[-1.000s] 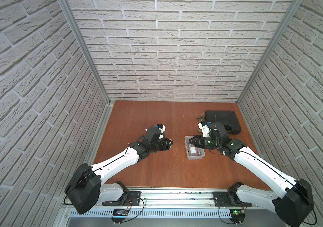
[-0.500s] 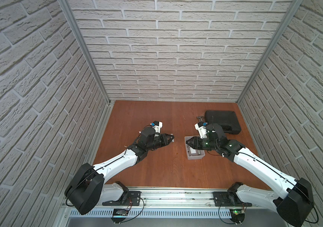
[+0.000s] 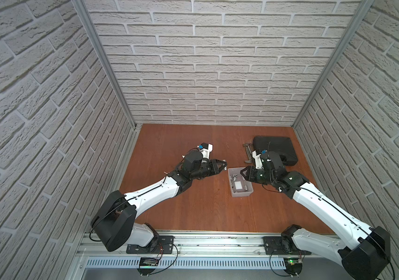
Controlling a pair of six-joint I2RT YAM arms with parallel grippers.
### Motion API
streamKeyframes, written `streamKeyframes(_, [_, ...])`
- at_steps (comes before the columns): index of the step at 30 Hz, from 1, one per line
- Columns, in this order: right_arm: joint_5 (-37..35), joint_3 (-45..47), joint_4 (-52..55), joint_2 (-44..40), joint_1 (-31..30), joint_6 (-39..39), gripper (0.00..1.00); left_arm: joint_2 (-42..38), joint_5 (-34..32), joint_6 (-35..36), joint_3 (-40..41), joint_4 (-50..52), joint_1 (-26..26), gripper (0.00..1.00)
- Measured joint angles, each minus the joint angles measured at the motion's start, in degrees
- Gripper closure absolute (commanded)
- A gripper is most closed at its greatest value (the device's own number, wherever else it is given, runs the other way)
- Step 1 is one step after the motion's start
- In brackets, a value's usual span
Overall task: Put the socket on the desktop into the storage box
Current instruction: Place the socket head in the storage box.
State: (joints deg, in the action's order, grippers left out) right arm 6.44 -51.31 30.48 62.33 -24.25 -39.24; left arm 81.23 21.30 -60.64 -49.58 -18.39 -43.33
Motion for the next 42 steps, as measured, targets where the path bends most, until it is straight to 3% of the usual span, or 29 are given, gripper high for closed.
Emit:
streamKeyframes(10, [1.79,1.42,0.9,-2.34,5.64,-0.83,0.61,7.45,-0.55,3.26,-7.26,3.54,-5.86,1.0])
streamKeyframes(19, [3.1,1.99,1.51,-2.45,6.05,-0.85,0.62,12.59,-0.52,3.78,-9.2,3.85,-7.08,1.0])
streamKeyframes(42, [3.04,2.27,2.03,-3.76,6.27,-0.81,0.62,26.4,-2.36,5.55,-21.62,15.85,-10.69,1.0])
